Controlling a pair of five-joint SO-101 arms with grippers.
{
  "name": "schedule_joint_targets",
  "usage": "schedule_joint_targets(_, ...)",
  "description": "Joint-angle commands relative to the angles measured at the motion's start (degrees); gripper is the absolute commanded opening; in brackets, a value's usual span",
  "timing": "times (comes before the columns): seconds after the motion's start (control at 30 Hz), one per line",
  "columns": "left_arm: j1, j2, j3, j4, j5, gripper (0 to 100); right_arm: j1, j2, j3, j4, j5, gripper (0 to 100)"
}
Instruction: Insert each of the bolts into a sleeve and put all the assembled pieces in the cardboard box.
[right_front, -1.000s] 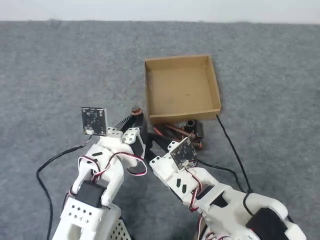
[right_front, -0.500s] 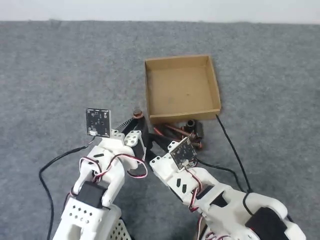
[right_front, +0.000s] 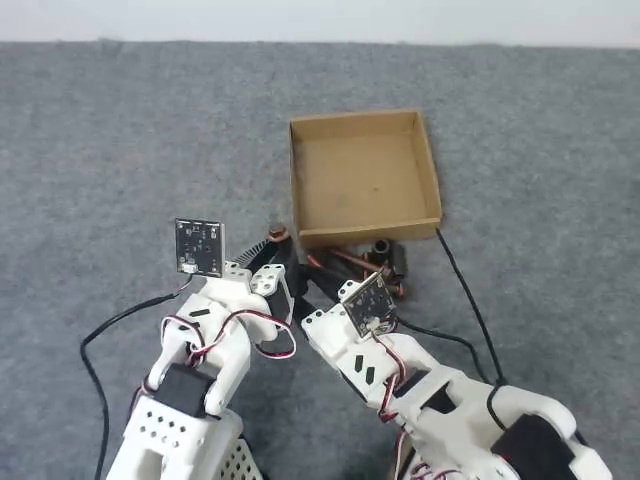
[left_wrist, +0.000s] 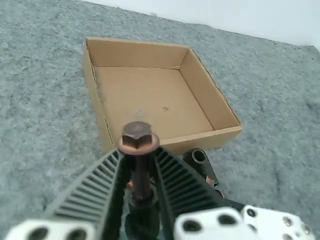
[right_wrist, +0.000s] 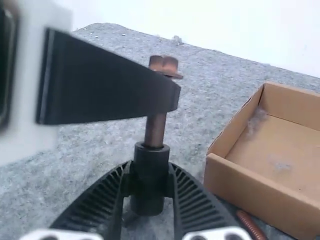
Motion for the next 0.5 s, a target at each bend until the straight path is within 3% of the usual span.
schedule_joint_targets(0.0,3.4,-0.8,0.6,0.3,-1.1,1,2.1,-2.2,0.9,-1.3,0.4,0.6)
schedule_joint_targets(0.47,4.6,-0.8,1.5,0.6,-1.2,1,3.4,-2.2,0.7,-1.4,0.4,0.6)
